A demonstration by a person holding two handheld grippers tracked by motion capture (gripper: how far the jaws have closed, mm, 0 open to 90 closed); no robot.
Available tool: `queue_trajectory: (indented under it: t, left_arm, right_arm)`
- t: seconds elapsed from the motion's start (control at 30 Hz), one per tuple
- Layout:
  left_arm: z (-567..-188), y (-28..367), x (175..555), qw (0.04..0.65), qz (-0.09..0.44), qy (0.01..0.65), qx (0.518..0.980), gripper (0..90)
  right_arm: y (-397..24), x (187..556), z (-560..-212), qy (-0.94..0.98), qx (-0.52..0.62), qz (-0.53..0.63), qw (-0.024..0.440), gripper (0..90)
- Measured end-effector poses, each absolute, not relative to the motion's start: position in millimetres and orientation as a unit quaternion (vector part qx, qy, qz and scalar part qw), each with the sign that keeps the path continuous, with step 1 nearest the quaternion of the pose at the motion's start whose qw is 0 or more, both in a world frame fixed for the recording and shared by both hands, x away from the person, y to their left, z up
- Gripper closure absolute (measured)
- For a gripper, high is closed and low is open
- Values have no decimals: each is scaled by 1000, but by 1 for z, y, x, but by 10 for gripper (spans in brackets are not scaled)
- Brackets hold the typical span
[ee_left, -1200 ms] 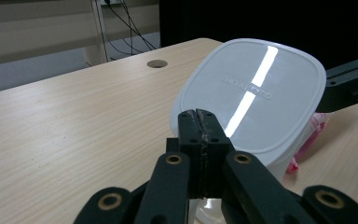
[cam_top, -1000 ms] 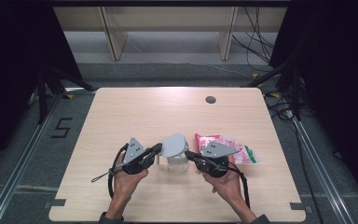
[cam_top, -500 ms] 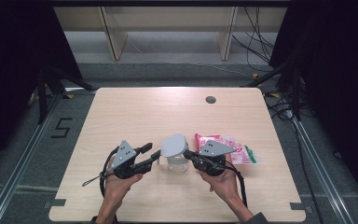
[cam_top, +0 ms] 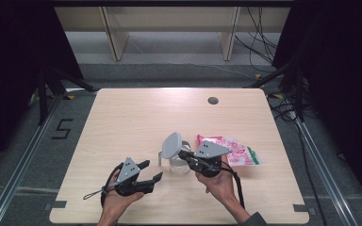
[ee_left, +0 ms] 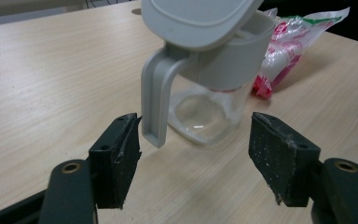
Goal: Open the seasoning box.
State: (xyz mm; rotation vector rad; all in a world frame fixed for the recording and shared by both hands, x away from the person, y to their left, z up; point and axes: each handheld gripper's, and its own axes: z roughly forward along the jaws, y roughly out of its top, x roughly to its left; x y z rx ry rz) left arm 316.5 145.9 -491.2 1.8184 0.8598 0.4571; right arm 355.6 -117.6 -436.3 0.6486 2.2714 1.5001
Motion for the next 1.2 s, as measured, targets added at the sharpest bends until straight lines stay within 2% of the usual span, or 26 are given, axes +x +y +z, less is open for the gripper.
queue_trajectory:
  t: [0.33,0.53,0.73,0.93,1.2]
  left_arm:
    - [-493,152,313,511,190,365,755,316]
    - [-494,151,316,516,192,346,759,316]
    - [-494,151,315,512,187,359,758,309]
    - [-495,148,314,508,180,361,761,299]
    - [-493,148,314,506,176,361,763,293]
  right_arm:
    - [-105,349,-434,799,200,538,176,900]
    - [-113,350,-430,795,211,545,163,900]
    - [-135,354,-429,793,237,533,176,900]
    - [-158,364,-442,795,271,510,186,900]
    - [-166,369,-462,814,289,461,205,900]
